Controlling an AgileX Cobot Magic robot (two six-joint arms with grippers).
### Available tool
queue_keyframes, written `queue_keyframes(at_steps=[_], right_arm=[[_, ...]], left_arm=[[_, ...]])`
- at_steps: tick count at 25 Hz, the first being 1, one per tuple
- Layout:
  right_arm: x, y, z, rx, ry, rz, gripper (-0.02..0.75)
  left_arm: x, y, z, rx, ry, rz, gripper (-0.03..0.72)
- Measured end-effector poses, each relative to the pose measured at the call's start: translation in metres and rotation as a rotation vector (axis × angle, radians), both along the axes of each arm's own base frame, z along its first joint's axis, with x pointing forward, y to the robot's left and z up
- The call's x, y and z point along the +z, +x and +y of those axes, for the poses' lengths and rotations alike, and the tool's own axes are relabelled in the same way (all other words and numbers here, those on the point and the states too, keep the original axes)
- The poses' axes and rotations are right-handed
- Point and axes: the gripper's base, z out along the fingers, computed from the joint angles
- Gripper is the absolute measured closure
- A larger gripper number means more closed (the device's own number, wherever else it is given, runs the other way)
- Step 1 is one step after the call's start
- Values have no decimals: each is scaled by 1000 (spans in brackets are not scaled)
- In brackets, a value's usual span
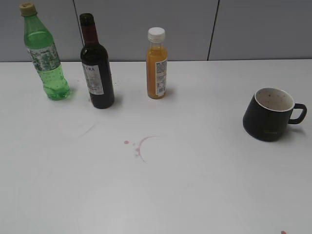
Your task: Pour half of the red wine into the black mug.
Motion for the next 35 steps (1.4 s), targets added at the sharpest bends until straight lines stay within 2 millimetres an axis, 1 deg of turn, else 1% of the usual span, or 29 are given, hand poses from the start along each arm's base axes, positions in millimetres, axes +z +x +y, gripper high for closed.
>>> queue_keyframes(at_steps=[20, 24, 28, 35], right_arm=[[0, 0, 0, 2, 4, -2, 153], [9, 0, 0, -2, 14, -71, 152], [23, 5, 0, -14, 40, -217, 152], [41, 29, 1, -34, 61, -331, 152]], left_arm=[[0, 0, 0, 0, 0, 0, 99], [0, 0, 0, 0, 0, 0, 99], [0, 0, 0, 0, 0, 0, 99], [0, 0, 0, 0, 0, 0, 99]])
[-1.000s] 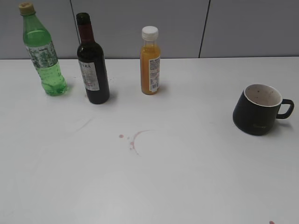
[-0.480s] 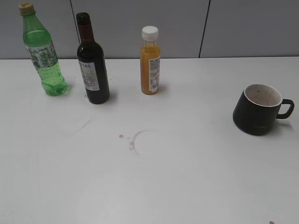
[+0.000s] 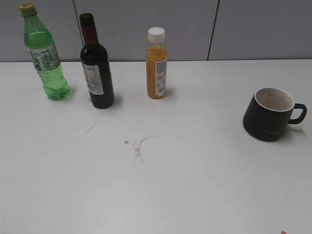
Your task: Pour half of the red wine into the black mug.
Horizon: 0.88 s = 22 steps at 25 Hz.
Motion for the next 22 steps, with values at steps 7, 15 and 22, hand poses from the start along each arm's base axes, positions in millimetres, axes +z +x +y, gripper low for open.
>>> queue_keyframes(at_steps=[7, 15, 22], right_arm=[[6, 36, 3, -16, 15, -17, 151], [0, 75, 6, -35, -12, -30, 151], [-23, 106, 10, -46, -35, -113, 151]], left_arm=[[0, 0, 0, 0, 0, 0, 99], [0, 0, 0, 0, 0, 0, 99], [0, 0, 0, 0, 0, 0, 99]])
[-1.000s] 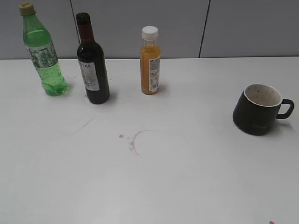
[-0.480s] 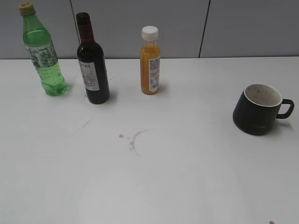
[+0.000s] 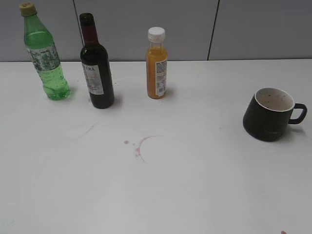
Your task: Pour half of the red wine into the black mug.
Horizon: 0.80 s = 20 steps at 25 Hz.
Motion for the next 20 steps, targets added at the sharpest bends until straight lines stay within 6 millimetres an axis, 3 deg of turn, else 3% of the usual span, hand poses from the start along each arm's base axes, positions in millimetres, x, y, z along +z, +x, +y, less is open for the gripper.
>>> queue_keyframes(at_steps=[7, 20], right_arm=[[-16, 7, 16, 113, -119, -104, 151], [-28, 20, 22, 151, -72, -46, 151]], left_arm=[[0, 0, 0, 0, 0, 0, 99], [0, 0, 0, 0, 0, 0, 99]])
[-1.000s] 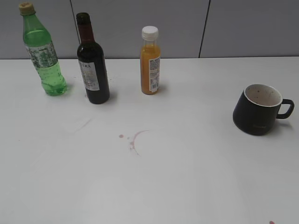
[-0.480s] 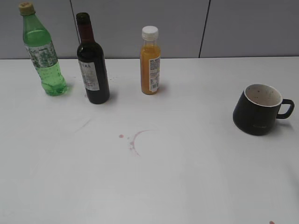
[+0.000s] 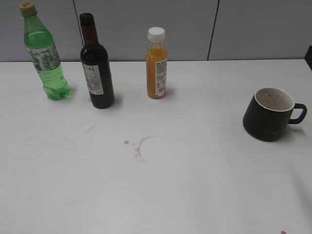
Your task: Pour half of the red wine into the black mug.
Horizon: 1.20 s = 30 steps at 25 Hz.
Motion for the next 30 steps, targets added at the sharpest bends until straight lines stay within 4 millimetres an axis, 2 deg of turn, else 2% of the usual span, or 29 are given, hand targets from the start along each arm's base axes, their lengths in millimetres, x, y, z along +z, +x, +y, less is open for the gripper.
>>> queue_keyframes(at_steps=[12, 17, 30], right_arm=[[-22, 24, 7, 28, 37, -38, 152], [-38, 18, 7, 40, 60, -66, 152], [-49, 5, 3, 22, 79, -59, 153]], left_arm=[[0, 0, 0, 0, 0, 0, 99], [0, 0, 0, 0, 0, 0, 99], [0, 0, 0, 0, 0, 0, 99]])
